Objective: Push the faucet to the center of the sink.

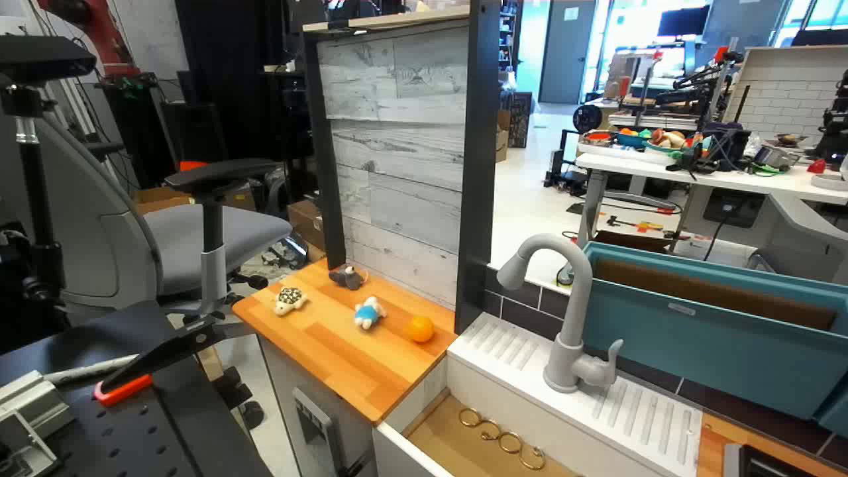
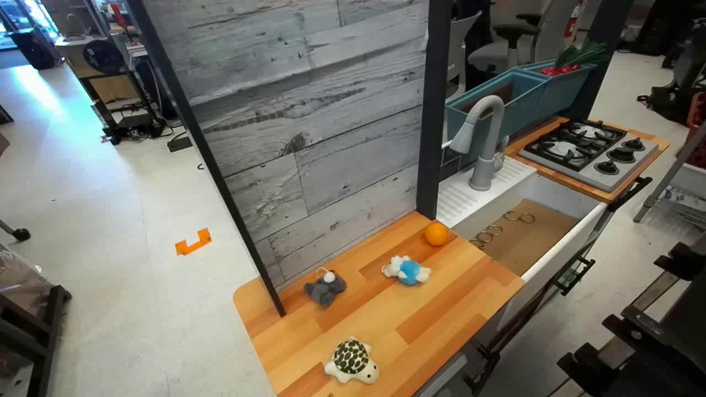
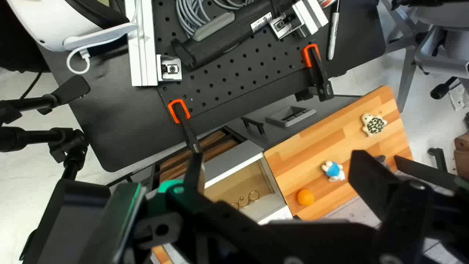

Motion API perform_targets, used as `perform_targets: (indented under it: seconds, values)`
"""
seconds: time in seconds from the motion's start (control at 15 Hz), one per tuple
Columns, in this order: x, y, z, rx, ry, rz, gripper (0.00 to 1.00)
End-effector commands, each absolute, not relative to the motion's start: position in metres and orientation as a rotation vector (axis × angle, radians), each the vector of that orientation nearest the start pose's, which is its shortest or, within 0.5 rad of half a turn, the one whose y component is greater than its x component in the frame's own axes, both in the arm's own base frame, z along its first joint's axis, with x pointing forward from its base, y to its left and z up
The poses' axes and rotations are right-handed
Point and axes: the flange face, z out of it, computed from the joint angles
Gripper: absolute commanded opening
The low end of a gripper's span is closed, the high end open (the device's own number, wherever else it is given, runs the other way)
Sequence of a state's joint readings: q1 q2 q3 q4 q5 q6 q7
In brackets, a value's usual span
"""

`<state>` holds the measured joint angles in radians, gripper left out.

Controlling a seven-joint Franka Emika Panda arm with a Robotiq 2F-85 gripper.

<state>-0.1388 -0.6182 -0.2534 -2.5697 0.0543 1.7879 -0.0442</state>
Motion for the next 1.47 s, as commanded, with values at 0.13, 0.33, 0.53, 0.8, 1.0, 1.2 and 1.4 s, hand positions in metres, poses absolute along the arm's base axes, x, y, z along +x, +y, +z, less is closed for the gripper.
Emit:
perform_targets:
  seconds: [0.13, 0.33, 0.53, 0.8, 1.0, 1.2, 1.4]
  values:
    - [0.318, -0.128, 0.447, -2.872, 0.443, 0.202, 1.00]
    - [0.318, -0.128, 0.447, -2.872, 0.443, 0.202, 1.00]
    - [0.318, -0.128, 0.447, -2.872, 0.443, 0.202, 1.00]
    - [0.318, -0.128, 0.447, -2.872, 0.442, 0.202, 1.00]
    - [0.318, -0.128, 0.447, -2.872, 0.442, 0.202, 1.00]
    - [0.318, -0.128, 0.447, -2.872, 0.442, 0.202, 1.00]
    - [0.324, -0.113, 0.445, -2.919, 0.502, 0.230, 1.00]
